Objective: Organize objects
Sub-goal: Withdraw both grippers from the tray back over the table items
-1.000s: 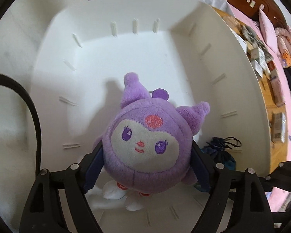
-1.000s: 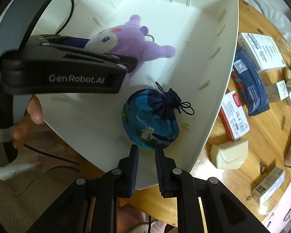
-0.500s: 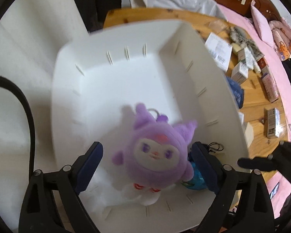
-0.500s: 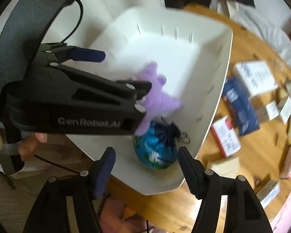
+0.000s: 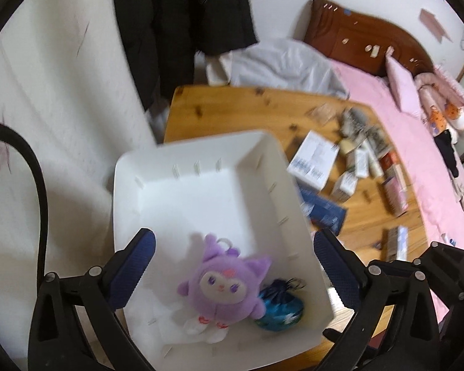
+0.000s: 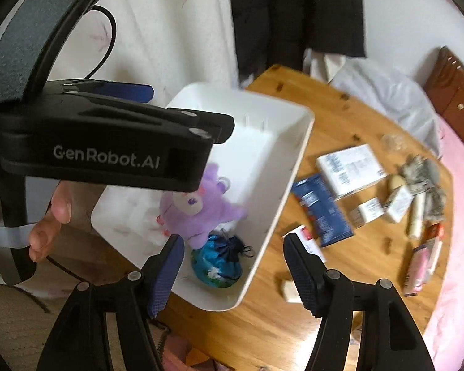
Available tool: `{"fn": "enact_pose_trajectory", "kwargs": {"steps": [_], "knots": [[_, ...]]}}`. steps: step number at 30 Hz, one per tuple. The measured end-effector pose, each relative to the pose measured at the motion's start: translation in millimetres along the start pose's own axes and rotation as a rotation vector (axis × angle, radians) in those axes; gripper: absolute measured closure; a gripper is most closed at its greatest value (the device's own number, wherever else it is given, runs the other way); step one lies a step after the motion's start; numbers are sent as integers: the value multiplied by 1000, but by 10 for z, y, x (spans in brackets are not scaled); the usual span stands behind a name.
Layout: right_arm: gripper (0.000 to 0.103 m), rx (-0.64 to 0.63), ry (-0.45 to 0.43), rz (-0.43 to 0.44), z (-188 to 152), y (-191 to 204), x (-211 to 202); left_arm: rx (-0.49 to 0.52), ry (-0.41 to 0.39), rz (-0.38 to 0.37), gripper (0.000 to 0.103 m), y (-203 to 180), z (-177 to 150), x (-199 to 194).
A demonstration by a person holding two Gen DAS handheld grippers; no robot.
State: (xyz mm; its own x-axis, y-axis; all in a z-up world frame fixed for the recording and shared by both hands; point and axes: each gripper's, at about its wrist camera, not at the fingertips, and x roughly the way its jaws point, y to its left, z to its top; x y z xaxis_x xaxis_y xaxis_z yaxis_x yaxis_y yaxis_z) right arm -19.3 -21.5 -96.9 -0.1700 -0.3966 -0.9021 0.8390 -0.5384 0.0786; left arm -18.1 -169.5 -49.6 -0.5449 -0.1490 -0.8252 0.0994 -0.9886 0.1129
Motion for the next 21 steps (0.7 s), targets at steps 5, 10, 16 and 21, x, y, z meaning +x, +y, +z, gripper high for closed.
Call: {"fn": "enact_pose_trajectory", "kwargs": {"steps": [5, 10, 16, 21], "knots": [[35, 34, -90, -59, -5, -144, -340, 53, -53, -44, 1, -324, 121, -177], [35, 102, -158, -111, -172, -443, -612, 108, -84, -90, 1, -720, 211, -261], [35, 235, -206, -203, -477, -912, -786, 173, -66, -147, 1, -1265, 321, -200], [35, 398, -213, -281, -861, -1387, -774, 235, -36, -166, 1, -1775, 428, -42]]}}
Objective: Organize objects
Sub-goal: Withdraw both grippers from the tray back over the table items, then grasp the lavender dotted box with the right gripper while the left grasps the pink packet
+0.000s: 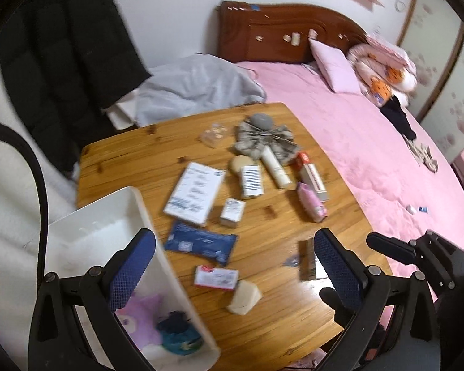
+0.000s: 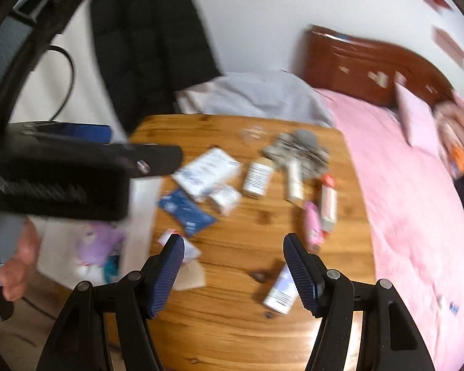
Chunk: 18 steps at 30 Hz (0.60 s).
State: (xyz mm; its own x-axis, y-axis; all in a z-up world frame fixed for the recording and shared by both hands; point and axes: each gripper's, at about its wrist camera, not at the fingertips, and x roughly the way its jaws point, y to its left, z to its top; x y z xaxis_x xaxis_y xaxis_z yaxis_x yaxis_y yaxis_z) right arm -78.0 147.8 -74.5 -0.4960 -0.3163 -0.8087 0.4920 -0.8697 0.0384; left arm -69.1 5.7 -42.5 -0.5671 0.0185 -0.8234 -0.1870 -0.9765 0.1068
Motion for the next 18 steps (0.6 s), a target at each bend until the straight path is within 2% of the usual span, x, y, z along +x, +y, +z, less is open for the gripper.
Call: {"fn": "enact_pose_trajectory", "kwargs": {"steps": [6, 13, 18], "knots": [[35, 122, 42, -101, -338, -518, 372, 38, 37, -50, 1, -523, 274, 355], [35, 269, 99, -120, -677, -834, 969, 82, 116, -71, 1, -1008, 498, 979], [35, 289, 136, -126, -813, -873, 1312, 92, 186, -65, 1, -1190, 571, 1408]]}}
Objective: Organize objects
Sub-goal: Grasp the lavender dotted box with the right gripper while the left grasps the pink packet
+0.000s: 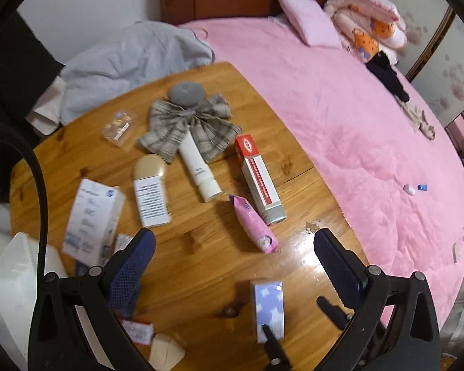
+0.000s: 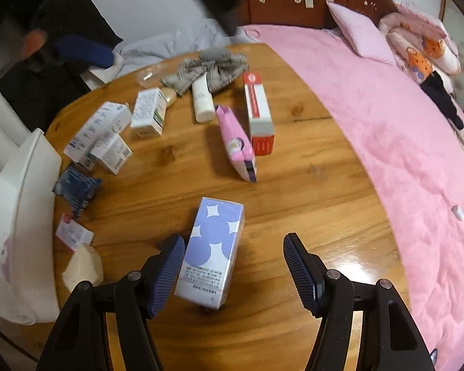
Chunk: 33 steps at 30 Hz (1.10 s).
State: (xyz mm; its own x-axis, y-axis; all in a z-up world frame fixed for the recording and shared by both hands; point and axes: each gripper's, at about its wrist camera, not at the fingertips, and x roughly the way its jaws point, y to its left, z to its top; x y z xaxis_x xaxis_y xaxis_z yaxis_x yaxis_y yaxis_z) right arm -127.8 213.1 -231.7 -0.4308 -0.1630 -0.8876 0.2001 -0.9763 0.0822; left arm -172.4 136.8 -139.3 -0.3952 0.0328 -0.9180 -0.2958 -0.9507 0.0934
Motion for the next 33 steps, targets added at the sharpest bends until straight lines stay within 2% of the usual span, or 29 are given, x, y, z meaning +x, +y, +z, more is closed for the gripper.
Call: {"fn": "enact_pose_trajectory", "kwargs": {"steps": [4, 9, 10, 16, 25, 30, 33], "knots": [[34, -3, 3, 15, 3, 3, 154, -10, 62, -8, 1, -87, 87, 313], [35, 0, 53, 22, -30, -65, 308, -37, 107, -9, 1, -100, 167, 533], [37, 1, 62, 22, -49, -91, 332, -40, 115, -9, 1, -104, 174, 566], [65, -38, 70, 29, -104, -176, 363, -42, 159, -5, 1, -163, 158, 800], [66, -40, 70, 25, -185, -396, 296, -91, 227, 13, 1, -120, 81, 1050], [66, -42, 71, 32, -203, -445, 262, -157, 269, 11, 2, -61, 33, 1164], [66, -47, 71, 38, -195, -462, 266, -183, 282, 16, 6, -26, 23, 1222]]}}
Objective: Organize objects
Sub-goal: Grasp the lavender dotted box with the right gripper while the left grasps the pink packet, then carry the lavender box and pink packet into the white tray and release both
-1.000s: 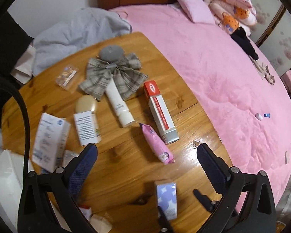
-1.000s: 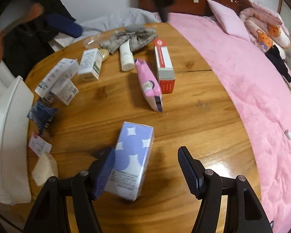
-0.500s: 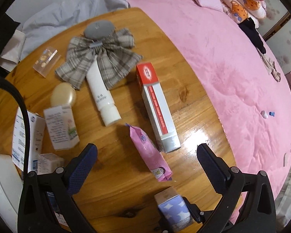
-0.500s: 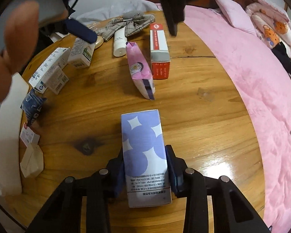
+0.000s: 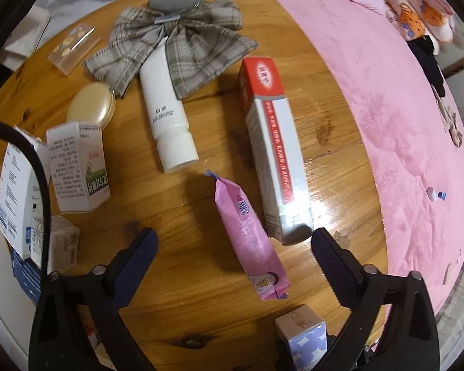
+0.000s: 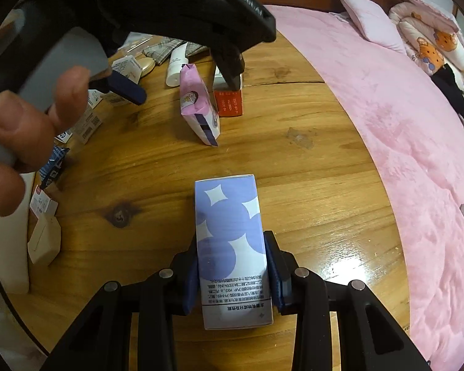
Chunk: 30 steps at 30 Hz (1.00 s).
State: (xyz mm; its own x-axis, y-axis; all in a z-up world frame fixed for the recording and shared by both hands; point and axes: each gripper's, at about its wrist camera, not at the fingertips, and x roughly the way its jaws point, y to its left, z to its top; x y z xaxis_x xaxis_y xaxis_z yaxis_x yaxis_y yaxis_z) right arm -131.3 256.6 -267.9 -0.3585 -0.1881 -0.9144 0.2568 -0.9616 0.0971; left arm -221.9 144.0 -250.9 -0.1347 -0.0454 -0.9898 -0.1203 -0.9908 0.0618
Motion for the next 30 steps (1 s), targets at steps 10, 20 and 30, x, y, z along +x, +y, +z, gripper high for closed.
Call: {"fn": "enact_pose_trajectory", "kwargs": {"steps": [10, 20, 30], "knots": [[66, -10, 4, 17, 22, 0, -3, -34, -35, -12, 26, 17, -15, -74], [66, -8, 10, 36, 0, 44, -9, 4, 53, -2, 61, 30, -132, 76], [68, -26, -10, 63, 44, 114, -121, 32, 15, 8, 83, 204, -140, 4]]}}
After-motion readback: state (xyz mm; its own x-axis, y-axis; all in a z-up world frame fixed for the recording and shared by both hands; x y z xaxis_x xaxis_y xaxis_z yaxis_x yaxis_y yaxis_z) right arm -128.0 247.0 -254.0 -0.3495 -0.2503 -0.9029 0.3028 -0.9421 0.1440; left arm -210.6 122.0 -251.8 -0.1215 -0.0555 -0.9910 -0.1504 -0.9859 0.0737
